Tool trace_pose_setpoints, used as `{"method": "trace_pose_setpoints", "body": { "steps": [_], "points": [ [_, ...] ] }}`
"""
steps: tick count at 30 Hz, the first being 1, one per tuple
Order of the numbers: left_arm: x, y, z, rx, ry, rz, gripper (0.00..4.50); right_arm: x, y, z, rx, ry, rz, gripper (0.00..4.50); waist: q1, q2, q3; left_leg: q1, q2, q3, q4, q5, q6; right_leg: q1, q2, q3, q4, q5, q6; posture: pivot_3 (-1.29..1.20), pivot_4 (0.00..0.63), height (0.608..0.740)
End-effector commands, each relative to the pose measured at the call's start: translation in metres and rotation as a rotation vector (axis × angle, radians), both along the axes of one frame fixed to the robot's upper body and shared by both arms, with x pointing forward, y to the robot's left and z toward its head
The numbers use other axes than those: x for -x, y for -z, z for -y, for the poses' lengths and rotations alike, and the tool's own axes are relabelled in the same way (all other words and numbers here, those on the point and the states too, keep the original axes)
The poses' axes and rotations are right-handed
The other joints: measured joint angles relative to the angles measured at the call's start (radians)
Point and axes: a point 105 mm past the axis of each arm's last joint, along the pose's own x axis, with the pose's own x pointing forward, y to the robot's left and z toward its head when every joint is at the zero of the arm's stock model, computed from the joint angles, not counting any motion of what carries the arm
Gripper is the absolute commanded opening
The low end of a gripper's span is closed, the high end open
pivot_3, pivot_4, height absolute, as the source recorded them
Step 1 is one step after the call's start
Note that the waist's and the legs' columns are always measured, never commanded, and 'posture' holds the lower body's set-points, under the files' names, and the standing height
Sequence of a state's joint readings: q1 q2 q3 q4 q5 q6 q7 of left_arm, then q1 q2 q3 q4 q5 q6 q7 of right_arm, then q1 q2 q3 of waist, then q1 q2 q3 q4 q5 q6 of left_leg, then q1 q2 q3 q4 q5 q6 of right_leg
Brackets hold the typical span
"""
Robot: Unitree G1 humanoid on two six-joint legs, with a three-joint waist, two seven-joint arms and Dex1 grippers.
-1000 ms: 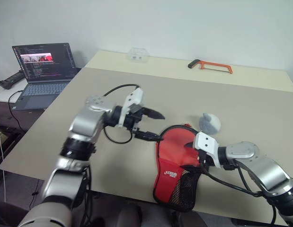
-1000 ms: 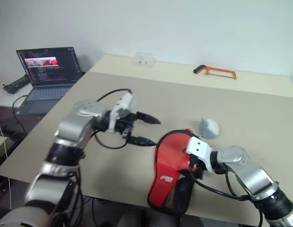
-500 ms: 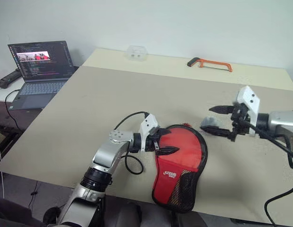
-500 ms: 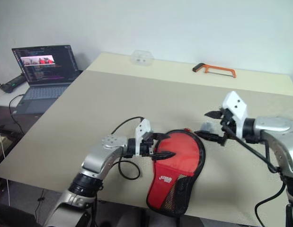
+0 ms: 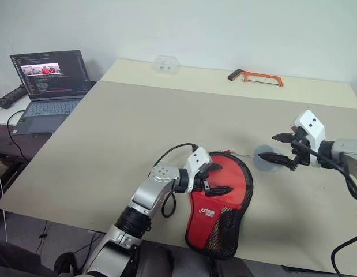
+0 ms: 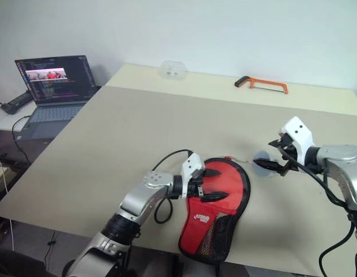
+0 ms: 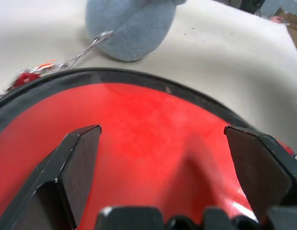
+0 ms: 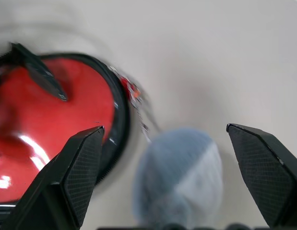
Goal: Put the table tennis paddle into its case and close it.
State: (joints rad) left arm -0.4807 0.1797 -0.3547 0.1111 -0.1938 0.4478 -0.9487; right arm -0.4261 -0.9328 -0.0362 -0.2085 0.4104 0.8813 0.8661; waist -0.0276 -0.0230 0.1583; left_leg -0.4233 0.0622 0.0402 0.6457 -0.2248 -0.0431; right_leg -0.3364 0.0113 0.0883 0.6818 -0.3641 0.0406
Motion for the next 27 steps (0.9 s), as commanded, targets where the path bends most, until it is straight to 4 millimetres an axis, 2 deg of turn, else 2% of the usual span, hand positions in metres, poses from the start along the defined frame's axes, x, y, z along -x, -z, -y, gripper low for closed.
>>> {"method": "trace_pose_setpoints", "body": {
  "steps": [1,4,8,12,18,21,24,27],
  "points": [
    [0.001,0.005,0.007,-0.014,0.014,-0.001,4.47,-0.007,-0.001,-0.001,0.021,0.017,0.026,4.5,0.0,0.0,0.0,0.0,0.0,0.0,0.0,0.0,0.0,0.0,0.0,0.0,0.0,0.0,0.0,0.0,0.15,0.74],
    [-0.004,0.009,0.006,-0.029,-0.008,-0.001,4.47,-0.014,0.011,-0.003,0.017,0.07,-0.018,4.5,0.0,0.001,0.0,0.0,0.0,0.0,0.0,0.0,0.0,0.0,0.0,0.0,0.0,0.0,0.0,0.0,0.15,0.74],
    [-0.016,0.006,0.003,0.004,-0.087,-0.019,4.47,-0.02,0.028,-0.003,0.017,0.143,-0.085,4.5,0.0,0.001,0.0,0.001,0.0,0.0,0.0,0.0,0.0,0.001,0.0,0.0,0.0,0.0,0.0,0.0,0.15,0.74],
    [-0.012,0.009,0.003,-0.001,-0.087,-0.011,4.47,-0.017,0.038,0.0,0.066,0.143,-0.106,4.5,0.0,0.001,0.0,0.001,0.0,0.0,0.0,0.0,0.0,0.001,0.0,0.0,0.0,0.0,0.0,0.0,0.15,0.74],
    [-0.008,0.019,0.001,-0.041,-0.076,-0.05,4.47,-0.018,0.044,0.008,0.093,0.157,-0.119,4.5,0.0,0.001,-0.001,0.002,0.0,0.0,0.0,0.0,0.0,0.002,0.001,0.0,0.0,0.0,0.0,0.0,0.15,0.74],
    [-0.009,0.027,0.003,-0.052,-0.079,-0.082,4.5,-0.02,0.047,0.007,0.105,0.159,-0.12,3.89,0.0,0.001,-0.001,0.003,0.0,0.001,0.0,0.0,0.0,0.002,0.001,0.0,0.0,0.0,0.0,0.0,0.15,0.74],
    [-0.011,0.038,0.002,-0.078,-0.081,-0.094,4.5,-0.021,0.047,0.002,0.086,0.153,-0.119,2.86,0.0,0.002,-0.002,0.005,-0.001,0.001,0.0,0.0,0.0,0.004,0.001,0.0,0.0,0.0,0.0,0.0,0.15,0.74],
    [-0.009,0.058,-0.007,-0.21,-0.047,-0.025,4.5,-0.022,0.046,0.001,0.087,0.153,-0.113,1.94,-0.001,0.002,-0.003,0.008,-0.001,0.001,0.0,0.0,0.0,0.007,0.001,0.0,0.0,0.0,0.0,0.0,0.15,0.74]
  ]
}}
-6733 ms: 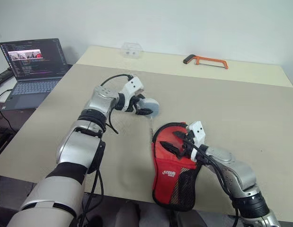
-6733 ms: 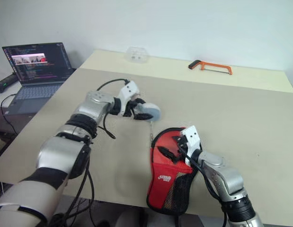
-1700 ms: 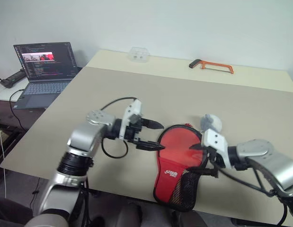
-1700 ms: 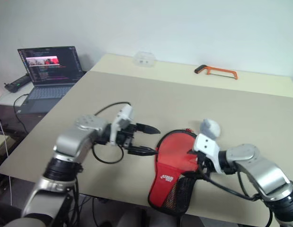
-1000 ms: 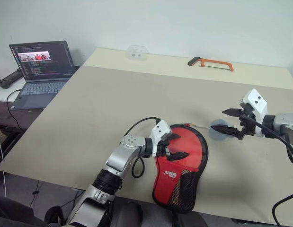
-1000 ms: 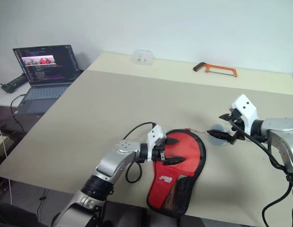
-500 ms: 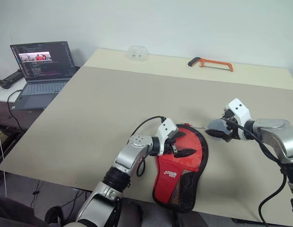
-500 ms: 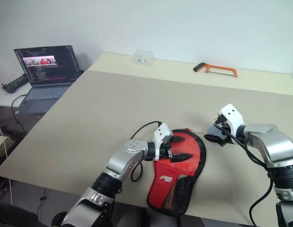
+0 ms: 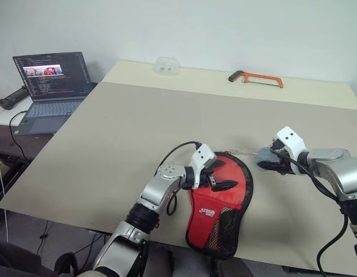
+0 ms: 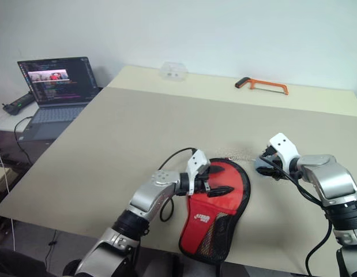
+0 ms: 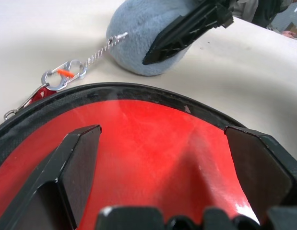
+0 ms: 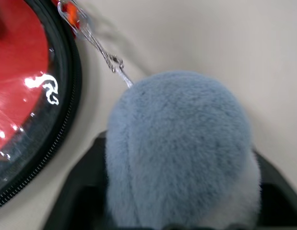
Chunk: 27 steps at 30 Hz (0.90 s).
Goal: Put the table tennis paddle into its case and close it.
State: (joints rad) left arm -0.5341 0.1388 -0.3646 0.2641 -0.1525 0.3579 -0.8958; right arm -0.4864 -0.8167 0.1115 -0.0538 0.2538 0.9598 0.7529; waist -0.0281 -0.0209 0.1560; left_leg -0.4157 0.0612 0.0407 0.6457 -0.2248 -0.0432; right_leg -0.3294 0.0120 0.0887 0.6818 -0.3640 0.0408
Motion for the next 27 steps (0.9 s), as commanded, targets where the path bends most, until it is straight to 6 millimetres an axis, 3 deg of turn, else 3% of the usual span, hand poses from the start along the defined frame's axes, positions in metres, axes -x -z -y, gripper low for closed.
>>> {"method": "trace_pose_setpoints", "body": {
  "steps": [1,5,8,18,23,27],
  "points": [
    [0.008,0.051,-0.015,-0.205,0.013,-0.037,4.5,-0.003,-0.007,-0.005,0.005,-0.018,0.027,1.65,-0.001,0.0,-0.001,0.002,0.0,0.0,0.0,0.0,0.0,0.002,0.0,0.0,0.0,0.0,0.0,0.0,0.15,0.74],
    [0.005,0.058,-0.02,-0.283,0.032,0.043,4.5,-0.003,-0.007,-0.004,0.007,-0.018,0.031,0.93,-0.004,0.0,-0.001,0.014,0.0,0.0,-0.002,0.0,0.0,0.013,0.0,0.0,-0.002,0.0,0.0,0.0,0.15,0.74],
    [0.007,0.063,-0.02,-0.311,0.055,0.068,4.5,-0.003,-0.008,-0.005,0.007,-0.019,0.035,0.82,-0.004,0.0,-0.001,0.015,0.0,0.0,-0.002,0.0,0.0,0.014,0.0,0.001,-0.002,0.0,0.0,0.0,0.15,0.74],
    [0.004,0.05,-0.011,-0.198,0.041,-0.039,4.5,0.007,-0.015,0.009,0.029,-0.018,0.042,0.73,-0.001,0.0,-0.001,0.015,0.001,0.0,-0.002,0.0,0.0,0.014,-0.001,0.001,-0.002,0.0,0.001,0.0,0.15,0.74],
    [0.003,0.06,-0.014,-0.274,0.064,0.024,4.5,0.011,-0.02,0.029,0.045,0.015,0.036,0.67,0.001,0.0,-0.001,0.015,0.001,0.0,-0.002,0.0,0.0,0.014,-0.001,0.001,-0.002,0.0,0.001,0.0,0.15,0.74],
    [0.005,0.061,-0.011,-0.269,0.076,0.014,4.5,0.012,-0.024,0.061,0.128,0.083,0.051,0.67,0.001,0.0,-0.001,0.014,0.0,0.0,-0.002,-0.001,0.001,0.014,-0.002,0.001,-0.002,0.0,0.001,0.0,0.15,0.74]
  ]
}}
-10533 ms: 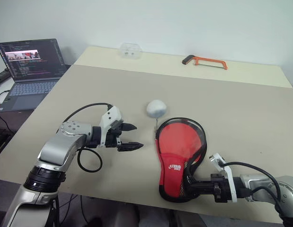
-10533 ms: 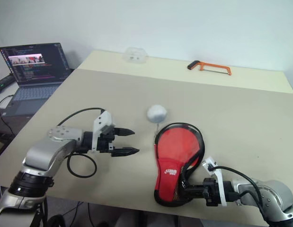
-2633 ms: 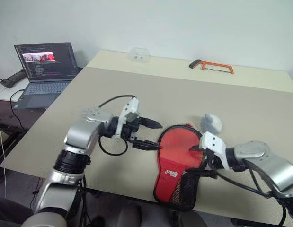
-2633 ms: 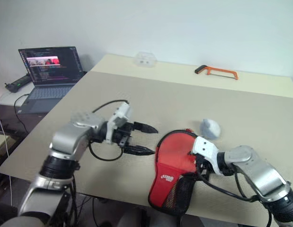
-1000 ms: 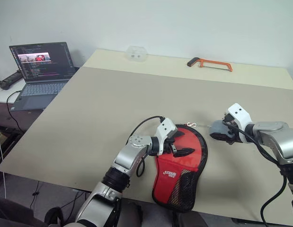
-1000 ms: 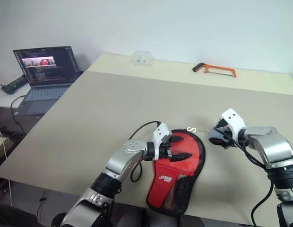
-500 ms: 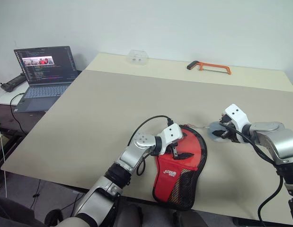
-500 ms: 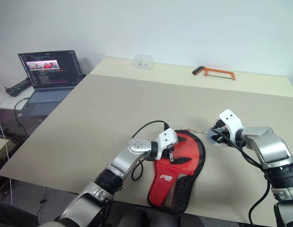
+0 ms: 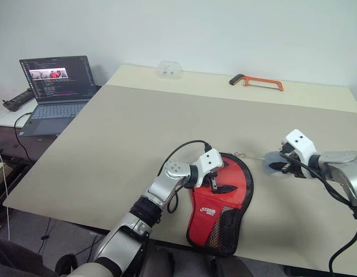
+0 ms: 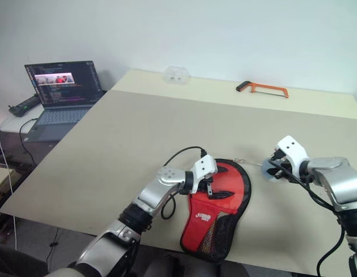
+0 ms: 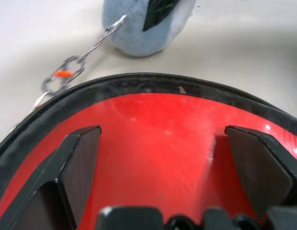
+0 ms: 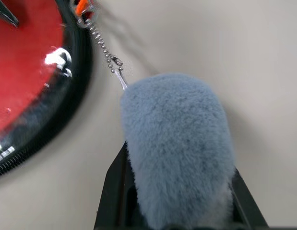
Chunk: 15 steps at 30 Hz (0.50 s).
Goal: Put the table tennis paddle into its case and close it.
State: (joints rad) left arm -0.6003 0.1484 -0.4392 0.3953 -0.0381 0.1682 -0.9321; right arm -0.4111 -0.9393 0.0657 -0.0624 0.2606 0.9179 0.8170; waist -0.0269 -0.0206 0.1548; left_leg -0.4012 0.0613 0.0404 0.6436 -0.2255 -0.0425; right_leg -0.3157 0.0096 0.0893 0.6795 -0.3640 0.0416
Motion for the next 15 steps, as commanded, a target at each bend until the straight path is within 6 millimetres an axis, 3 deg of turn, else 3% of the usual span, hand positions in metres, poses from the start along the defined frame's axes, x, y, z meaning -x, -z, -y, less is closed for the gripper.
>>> {"method": "trace_pose_setpoints", "body": {
  "steps": [1,7,10,13,15],
  "points": [
    [0.009,0.052,-0.017,-0.155,-0.042,-0.129,4.5,-0.003,-0.018,0.032,0.089,0.069,0.07,0.67,0.0,0.0,0.0,0.0,0.0,0.0,0.0,0.0,0.0,0.0,0.0,0.0,0.0,0.0,0.0,0.0,0.15,0.74],
    [0.014,0.054,-0.015,-0.158,-0.018,-0.136,4.5,0.006,-0.014,0.06,0.19,0.088,0.045,0.67,0.001,0.0,0.0,0.0,0.0,0.0,0.0,0.0,0.001,0.0,-0.001,0.0,-0.001,0.0,0.0,0.0,0.15,0.74],
    [0.015,0.055,-0.016,-0.164,-0.016,-0.141,4.5,0.021,-0.014,0.063,0.233,-0.011,0.009,0.67,0.003,0.0,0.0,-0.001,-0.001,0.0,0.0,-0.001,0.001,0.0,-0.002,0.0,-0.002,0.0,0.0,0.0,0.15,0.74],
    [0.016,0.058,-0.017,-0.174,-0.012,-0.139,4.5,0.063,0.002,0.045,0.238,-0.307,-0.137,0.67,0.01,0.001,0.0,-0.003,-0.001,0.0,-0.001,-0.001,0.002,0.0,-0.002,-0.002,-0.005,-0.001,0.001,0.0,0.15,0.74],
    [0.017,0.059,-0.017,-0.177,-0.011,-0.142,4.5,0.09,0.011,0.037,0.195,-0.411,-0.251,0.67,0.009,0.002,-0.002,-0.003,-0.001,0.0,-0.002,-0.001,0.002,0.001,-0.001,-0.002,-0.008,-0.001,0.001,0.0,0.15,0.74]
  ]
}}
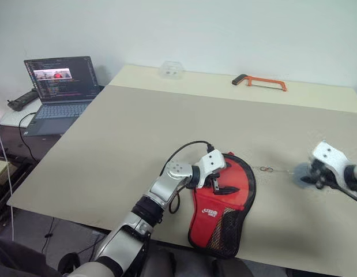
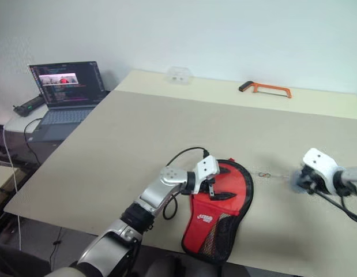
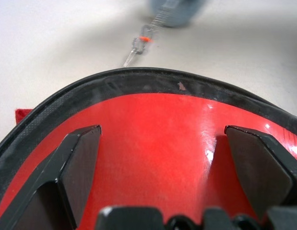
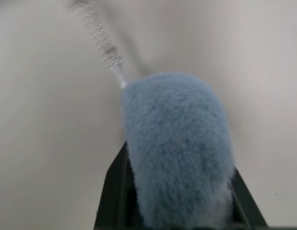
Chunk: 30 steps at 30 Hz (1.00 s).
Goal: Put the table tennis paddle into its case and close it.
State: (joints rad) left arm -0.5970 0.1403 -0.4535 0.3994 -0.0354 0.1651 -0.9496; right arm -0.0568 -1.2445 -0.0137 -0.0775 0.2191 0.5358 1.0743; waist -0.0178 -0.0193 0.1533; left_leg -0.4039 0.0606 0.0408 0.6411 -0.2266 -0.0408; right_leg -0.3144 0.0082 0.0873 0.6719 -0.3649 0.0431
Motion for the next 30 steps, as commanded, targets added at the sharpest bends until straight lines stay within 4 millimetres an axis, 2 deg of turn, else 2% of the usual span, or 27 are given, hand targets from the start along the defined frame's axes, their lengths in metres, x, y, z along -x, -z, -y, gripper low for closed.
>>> {"method": "trace_pose_setpoints", "body": {
  "steps": [1,3,9,14,23,30],
  "points": [
    [0.011,0.056,-0.022,-0.176,-0.041,-0.129,4.5,0.036,0.003,-0.017,-0.045,-0.179,-0.167,0.67,0.0,0.0,0.0,0.0,0.0,-0.001,0.0,0.0,0.0,0.001,0.0,-0.001,-0.001,0.0,0.0,0.0,0.15,0.74],
    [0.011,0.057,-0.022,-0.182,-0.04,-0.129,4.5,0.048,0.005,-0.023,-0.053,-0.225,-0.214,0.67,-0.002,0.0,0.0,0.003,0.0,-0.001,-0.001,0.0,0.0,0.004,0.0,-0.001,-0.002,0.0,0.0,0.0,0.15,0.74],
    [0.009,0.06,-0.016,-0.214,-0.024,-0.127,4.5,0.081,0.002,-0.089,-0.157,-0.481,-0.291,0.67,-0.006,0.0,-0.001,0.004,0.0,-0.005,-0.002,0.0,0.0,0.008,0.0,-0.004,-0.008,-0.001,0.004,0.0,0.15,0.74],
    [0.007,0.059,-0.009,-0.238,-0.012,-0.121,4.5,0.106,0.009,-0.122,-0.179,-0.623,-0.339,0.67,-0.003,-0.002,-0.001,0.004,-0.001,-0.007,-0.002,-0.001,0.002,0.009,-0.004,-0.008,-0.013,0.0,0.006,0.0,0.15,0.74],
    [0.014,0.073,-0.003,-0.322,0.027,-0.132,4.5,0.155,0.025,-0.146,-0.205,-0.821,-0.485,0.67,0.003,-0.007,-0.003,0.001,-0.003,-0.01,-0.003,-0.002,0.003,0.009,-0.007,-0.015,-0.016,0.0,0.005,0.0,0.15,0.74],
    [0.021,0.076,0.003,-0.321,0.033,-0.157,4.5,0.18,0.031,-0.162,-0.26,-0.904,-0.544,0.67,0.015,-0.013,-0.012,0.002,-0.005,-0.012,-0.01,-0.002,0.004,0.013,-0.009,-0.017,-0.026,0.002,0.002,0.0,0.15,0.74]
  ]
}}
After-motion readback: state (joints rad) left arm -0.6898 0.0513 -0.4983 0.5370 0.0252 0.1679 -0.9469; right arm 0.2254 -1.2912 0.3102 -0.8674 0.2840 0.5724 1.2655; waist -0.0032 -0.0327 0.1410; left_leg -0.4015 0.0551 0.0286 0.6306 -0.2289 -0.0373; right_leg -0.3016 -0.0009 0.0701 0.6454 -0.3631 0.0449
